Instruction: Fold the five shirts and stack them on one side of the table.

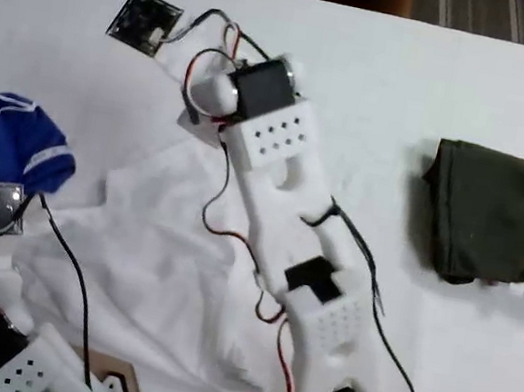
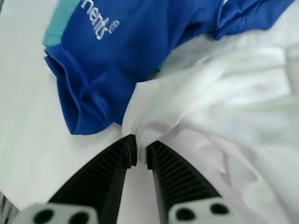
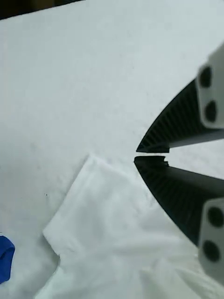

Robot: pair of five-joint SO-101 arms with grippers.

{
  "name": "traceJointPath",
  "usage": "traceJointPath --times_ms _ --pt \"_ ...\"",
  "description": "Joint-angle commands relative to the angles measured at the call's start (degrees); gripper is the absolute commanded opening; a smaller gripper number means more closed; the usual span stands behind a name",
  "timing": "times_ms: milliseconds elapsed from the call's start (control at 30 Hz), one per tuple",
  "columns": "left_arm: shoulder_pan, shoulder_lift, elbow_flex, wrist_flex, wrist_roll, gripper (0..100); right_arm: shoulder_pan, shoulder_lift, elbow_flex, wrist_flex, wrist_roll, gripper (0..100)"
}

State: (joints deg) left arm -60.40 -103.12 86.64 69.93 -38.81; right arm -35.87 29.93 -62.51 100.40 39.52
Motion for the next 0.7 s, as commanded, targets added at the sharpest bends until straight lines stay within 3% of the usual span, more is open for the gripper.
traceJointPath --times_ms 0,167,267,500,667 --pt "0.7 -1.32 -2.15 -1.23 -0.09 3 1.19 -4.09 5.54 -0.66 -0.7 1.9" --pt "0.7 -1.32 -2.15 -0.97 -0.09 3 2.51 2.77 9.32 -11.65 -4.13 1.9" --pt "0.7 -1.32 -2.15 -0.97 -0.09 3 0.4 9.27 9.32 -15.16 -1.41 1.9" --pt "0.35 -1.32 -2.15 -0.97 -0.09 3 -1.27 23.34 9.23 -12.62 12.04 1.9" --pt "0.53 -1.32 -2.15 -0.97 -0.09 3 -1.27 25.8 9.23 -7.08 16.0 1.9"
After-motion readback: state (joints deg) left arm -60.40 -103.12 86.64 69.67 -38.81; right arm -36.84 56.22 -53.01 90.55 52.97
